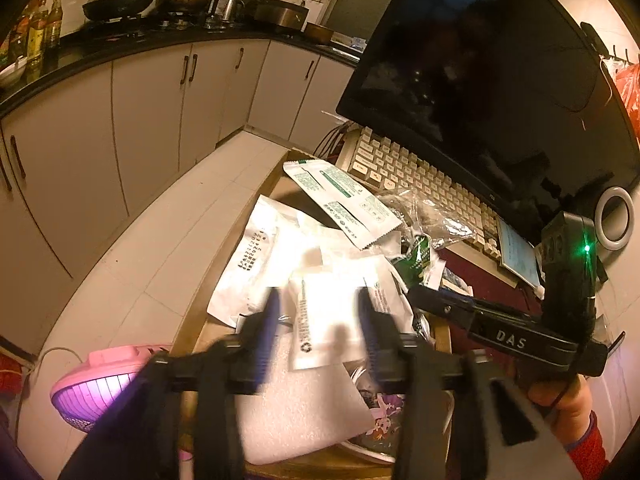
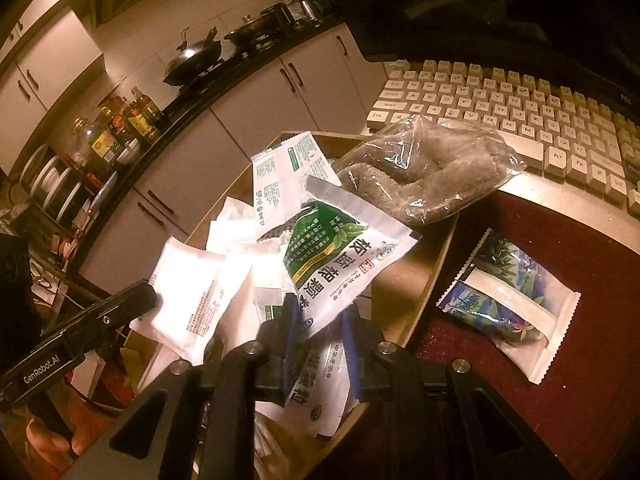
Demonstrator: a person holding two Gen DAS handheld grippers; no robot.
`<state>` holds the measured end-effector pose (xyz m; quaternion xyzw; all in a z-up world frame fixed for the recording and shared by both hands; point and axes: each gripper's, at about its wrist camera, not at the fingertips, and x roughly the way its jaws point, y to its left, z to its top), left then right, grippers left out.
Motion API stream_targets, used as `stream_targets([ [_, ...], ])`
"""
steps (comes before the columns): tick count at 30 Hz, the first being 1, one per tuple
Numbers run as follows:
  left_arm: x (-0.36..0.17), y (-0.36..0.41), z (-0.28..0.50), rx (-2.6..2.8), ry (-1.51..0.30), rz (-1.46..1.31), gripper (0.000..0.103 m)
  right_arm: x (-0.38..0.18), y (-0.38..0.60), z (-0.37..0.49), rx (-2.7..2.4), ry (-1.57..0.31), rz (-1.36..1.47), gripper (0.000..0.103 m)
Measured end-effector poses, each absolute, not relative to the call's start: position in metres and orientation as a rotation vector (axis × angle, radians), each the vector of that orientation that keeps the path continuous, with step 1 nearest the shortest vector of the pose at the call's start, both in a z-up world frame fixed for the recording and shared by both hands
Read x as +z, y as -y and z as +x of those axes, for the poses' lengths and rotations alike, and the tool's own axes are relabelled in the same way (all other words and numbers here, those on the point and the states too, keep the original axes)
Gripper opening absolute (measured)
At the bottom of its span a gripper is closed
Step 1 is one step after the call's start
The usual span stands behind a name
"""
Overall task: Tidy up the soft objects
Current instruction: 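Lower the paper packet and sachet into the tray and open both grippers, then withdraw both open grippers from the tray back over the table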
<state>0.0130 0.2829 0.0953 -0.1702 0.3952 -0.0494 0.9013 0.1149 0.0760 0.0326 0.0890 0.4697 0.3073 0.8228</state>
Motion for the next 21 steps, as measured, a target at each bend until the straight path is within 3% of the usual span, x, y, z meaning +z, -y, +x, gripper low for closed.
stream_targets([
  [3,0.098,-0.282,0.010,-0.097,-0.807,-0.345,0.052,0.034,-0.071,0.113,0.640,-0.994,0.199,0.046],
  [6,0.100,-0.281,0.008,-0.095,-0.803,-0.339,0.060,0.036,-0.067,0.111,0.635,-0.986,0.204,0.048],
  [13,0.107,-0.274,0.003,-0.095,-0.787,-0.342,0.078,0.046,-0.053,0.093,0.642,-0.957,0.241,0.065],
  [18,0.112,-0.260,0.001,-0.107,-0.781,-0.315,0.085,0.051,-0.030,0.071,0.639,-0.931,0.262,0.092],
  [21,0.113,-0.245,0.003,-0.124,-0.791,-0.275,0.086,0.045,-0.008,0.058,0.602,-0.942,0.288,0.095],
])
